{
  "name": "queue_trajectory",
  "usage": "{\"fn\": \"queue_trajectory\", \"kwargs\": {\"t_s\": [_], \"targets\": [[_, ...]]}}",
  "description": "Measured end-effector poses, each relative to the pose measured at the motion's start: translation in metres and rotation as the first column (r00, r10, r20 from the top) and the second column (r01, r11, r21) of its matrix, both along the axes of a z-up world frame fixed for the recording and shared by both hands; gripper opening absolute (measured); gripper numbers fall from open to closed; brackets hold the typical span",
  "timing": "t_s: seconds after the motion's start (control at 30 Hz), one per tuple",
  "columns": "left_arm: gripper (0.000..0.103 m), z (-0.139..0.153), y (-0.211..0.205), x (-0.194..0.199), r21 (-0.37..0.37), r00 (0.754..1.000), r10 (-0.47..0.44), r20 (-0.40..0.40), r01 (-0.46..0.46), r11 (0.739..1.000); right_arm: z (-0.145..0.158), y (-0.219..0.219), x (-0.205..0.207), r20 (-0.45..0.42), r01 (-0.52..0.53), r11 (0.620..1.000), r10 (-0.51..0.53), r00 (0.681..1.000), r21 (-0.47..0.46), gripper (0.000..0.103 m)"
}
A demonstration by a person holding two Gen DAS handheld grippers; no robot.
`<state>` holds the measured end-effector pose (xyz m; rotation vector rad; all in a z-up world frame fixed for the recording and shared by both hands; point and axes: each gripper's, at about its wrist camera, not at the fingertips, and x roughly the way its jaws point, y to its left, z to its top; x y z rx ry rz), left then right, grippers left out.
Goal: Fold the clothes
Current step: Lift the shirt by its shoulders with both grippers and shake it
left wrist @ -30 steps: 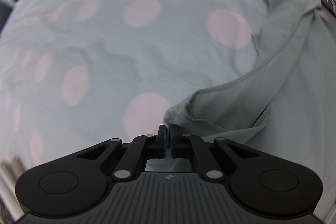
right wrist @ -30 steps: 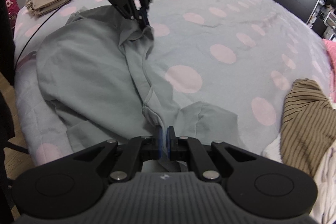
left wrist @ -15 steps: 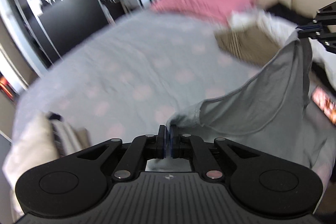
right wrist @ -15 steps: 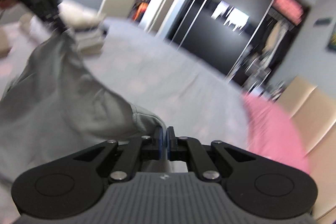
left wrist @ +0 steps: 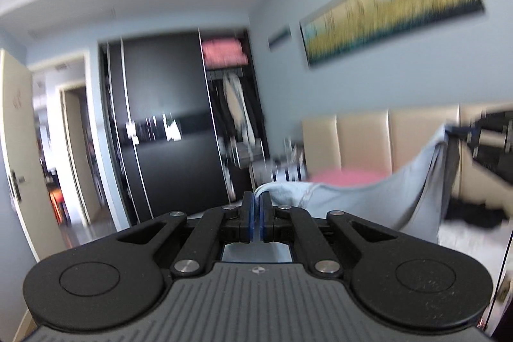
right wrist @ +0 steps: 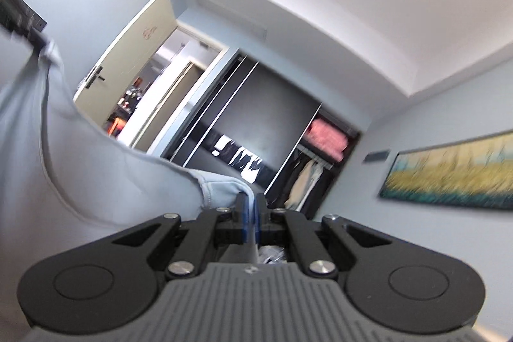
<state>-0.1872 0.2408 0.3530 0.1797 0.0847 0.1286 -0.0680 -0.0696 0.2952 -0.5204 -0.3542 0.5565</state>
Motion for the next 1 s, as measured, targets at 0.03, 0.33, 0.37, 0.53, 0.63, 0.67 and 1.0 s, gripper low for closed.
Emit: {"fn": "queue_trajectory", "kwargs": {"t_s": [0.03, 0.33, 0.37, 0.53, 0.63, 0.67, 1.0], "targets": [[0.002, 0.007, -0.006, -0.01, 0.005, 1.0, -0.009, 0.024, 0.009, 1.0, 0.004, -0.005, -0.008, 0.02, 0.01, 1.0, -0.01, 1.0, 0.012, 0.004], [0.002, 0.038, -0.059, -0.07, 0.069, 0.986, -0.031, 0.164, 0.02, 0.997, 0.04, -0.056, -0.067, 0.142, 0.019, 0.975, -0.052, 0.988, 0.223, 0.004], [0.002, 0.041, -0.061, -0.074, 0.067, 0.984, -0.026, 0.175, 0.015, 0.998, 0.045, -0.059, -0.073, 0.157, 0.011, 0.97, -0.05, 0.986, 0.241, 0.004], [0.002, 0.044, -0.054, -0.07, 0.045, 0.986, 0.018, 0.165, -0.026, 0.999, 0.056, -0.052, -0.077, 0.177, -0.026, 0.965, -0.021, 0.984, 0.261, 0.004], [0.002, 0.027, -0.039, -0.048, 0.03, 0.995, 0.052, 0.083, -0.055, 0.998, 0.042, -0.031, -0.055, 0.123, -0.027, 0.977, 0.0, 0.992, 0.213, 0.004], [0.002, 0.018, -0.033, -0.038, 0.028, 0.997, 0.065, 0.049, -0.066, 0.997, 0.032, -0.023, -0.043, 0.093, -0.027, 0.98, 0.009, 0.996, 0.195, 0.004], [0.002, -0.134, 0.053, 0.093, -0.043, 0.932, 0.134, -0.338, -0.158, 0.987, -0.124, 0.07, 0.087, -0.292, -0.014, 0.998, -0.003, 0.956, -0.056, 0.004]]}}
